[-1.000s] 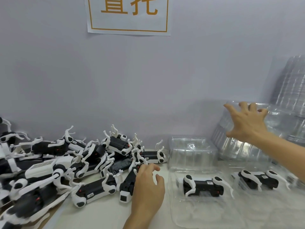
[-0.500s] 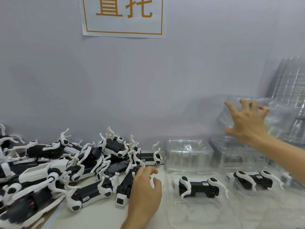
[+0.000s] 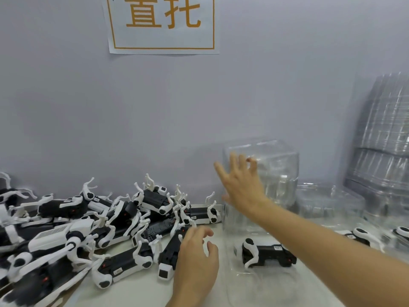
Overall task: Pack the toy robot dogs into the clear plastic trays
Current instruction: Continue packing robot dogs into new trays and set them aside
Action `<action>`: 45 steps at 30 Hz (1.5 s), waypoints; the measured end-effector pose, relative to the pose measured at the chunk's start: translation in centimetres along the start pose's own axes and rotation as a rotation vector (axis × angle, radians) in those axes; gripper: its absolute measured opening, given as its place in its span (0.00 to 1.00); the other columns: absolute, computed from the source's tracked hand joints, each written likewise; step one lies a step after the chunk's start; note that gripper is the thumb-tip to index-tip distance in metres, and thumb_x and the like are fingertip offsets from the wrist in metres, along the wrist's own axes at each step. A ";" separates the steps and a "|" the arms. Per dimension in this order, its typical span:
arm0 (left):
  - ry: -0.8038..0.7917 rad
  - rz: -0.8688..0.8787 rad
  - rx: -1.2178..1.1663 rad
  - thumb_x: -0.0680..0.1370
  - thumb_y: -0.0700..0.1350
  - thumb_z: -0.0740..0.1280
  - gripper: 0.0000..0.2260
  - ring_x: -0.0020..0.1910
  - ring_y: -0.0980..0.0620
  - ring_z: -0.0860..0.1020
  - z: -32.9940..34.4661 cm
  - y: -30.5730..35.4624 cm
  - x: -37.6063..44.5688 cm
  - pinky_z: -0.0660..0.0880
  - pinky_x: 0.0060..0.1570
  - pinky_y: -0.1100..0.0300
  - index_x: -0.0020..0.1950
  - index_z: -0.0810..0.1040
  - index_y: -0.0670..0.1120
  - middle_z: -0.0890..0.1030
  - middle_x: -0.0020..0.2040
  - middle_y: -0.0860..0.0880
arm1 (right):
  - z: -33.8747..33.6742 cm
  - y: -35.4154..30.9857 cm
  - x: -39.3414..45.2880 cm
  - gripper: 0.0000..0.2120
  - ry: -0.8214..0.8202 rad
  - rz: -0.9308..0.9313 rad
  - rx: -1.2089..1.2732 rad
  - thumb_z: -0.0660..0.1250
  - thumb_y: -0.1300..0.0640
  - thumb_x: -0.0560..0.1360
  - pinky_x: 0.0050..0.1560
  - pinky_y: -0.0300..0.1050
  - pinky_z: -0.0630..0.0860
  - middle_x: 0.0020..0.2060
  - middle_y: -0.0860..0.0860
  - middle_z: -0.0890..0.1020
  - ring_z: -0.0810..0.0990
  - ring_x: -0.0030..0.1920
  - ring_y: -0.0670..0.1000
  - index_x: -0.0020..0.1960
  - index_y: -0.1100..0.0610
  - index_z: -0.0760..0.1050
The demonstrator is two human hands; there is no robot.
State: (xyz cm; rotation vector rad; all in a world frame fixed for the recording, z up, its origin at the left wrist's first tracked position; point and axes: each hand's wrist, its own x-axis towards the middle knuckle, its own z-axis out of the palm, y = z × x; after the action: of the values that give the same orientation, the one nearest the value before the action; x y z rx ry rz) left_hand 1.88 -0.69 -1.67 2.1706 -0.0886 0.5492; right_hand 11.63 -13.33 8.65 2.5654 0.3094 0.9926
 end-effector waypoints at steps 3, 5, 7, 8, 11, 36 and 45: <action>-0.006 -0.004 -0.008 0.79 0.41 0.62 0.11 0.53 0.62 0.72 0.0 0.0 0.1 0.65 0.46 0.76 0.48 0.71 0.59 0.73 0.51 0.60 | 1.9 -1.2 -0.6 0.34 -0.012 -0.019 0.072 0.71 0.49 0.74 0.63 0.55 0.60 0.65 0.60 0.66 0.65 0.64 0.59 0.73 0.49 0.58; -0.007 -0.003 -0.013 0.79 0.41 0.62 0.11 0.53 0.63 0.71 -0.1 0.1 0.1 0.65 0.46 0.76 0.48 0.71 0.59 0.72 0.52 0.61 | 2.0 -0.7 -0.1 0.33 0.032 -0.012 0.144 0.67 0.45 0.76 0.62 0.56 0.59 0.66 0.60 0.66 0.65 0.64 0.59 0.75 0.49 0.56; -0.002 -0.001 -0.015 0.80 0.42 0.62 0.10 0.54 0.61 0.72 -0.1 0.1 0.1 0.65 0.47 0.73 0.50 0.71 0.59 0.72 0.52 0.61 | 1.5 0.4 0.6 0.33 0.079 0.022 0.212 0.64 0.40 0.76 0.62 0.57 0.58 0.67 0.58 0.67 0.66 0.64 0.59 0.75 0.49 0.57; 0.003 -0.002 -0.016 0.80 0.42 0.62 0.10 0.54 0.61 0.72 0.0 0.1 0.1 0.65 0.48 0.71 0.50 0.72 0.59 0.72 0.53 0.61 | 1.2 1.3 0.9 0.34 0.096 0.053 0.240 0.63 0.38 0.75 0.62 0.57 0.58 0.67 0.57 0.68 0.67 0.64 0.59 0.75 0.49 0.57; 0.009 0.002 -0.022 0.80 0.42 0.62 0.09 0.55 0.60 0.72 -0.1 0.1 0.0 0.67 0.50 0.67 0.50 0.72 0.58 0.72 0.53 0.61 | 0.5 5.1 1.5 0.38 -0.012 0.143 0.266 0.64 0.31 0.70 0.62 0.57 0.59 0.64 0.53 0.73 0.69 0.64 0.58 0.73 0.49 0.60; 0.005 0.015 0.001 0.79 0.40 0.63 0.12 0.51 0.63 0.73 0.2 -0.1 0.1 0.65 0.45 0.76 0.47 0.72 0.59 0.74 0.50 0.60 | 2.2 13.7 -1.4 0.18 0.086 0.500 0.924 0.61 0.55 0.76 0.66 0.58 0.67 0.58 0.52 0.79 0.76 0.59 0.54 0.65 0.49 0.74; -0.005 0.019 -0.002 0.79 0.41 0.63 0.12 0.51 0.65 0.73 0.2 -0.1 0.0 0.66 0.44 0.75 0.47 0.71 0.60 0.74 0.51 0.60 | 7.1 17.5 -3.8 0.31 -0.905 0.363 0.388 0.72 0.55 0.71 0.59 0.42 0.74 0.66 0.53 0.75 0.76 0.63 0.54 0.72 0.59 0.67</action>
State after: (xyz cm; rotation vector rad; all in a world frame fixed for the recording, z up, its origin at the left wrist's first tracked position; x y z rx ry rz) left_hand 1.97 -0.79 -1.85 2.1716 -0.1130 0.5544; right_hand 14.87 -32.27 8.79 3.1660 -0.2469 -0.2439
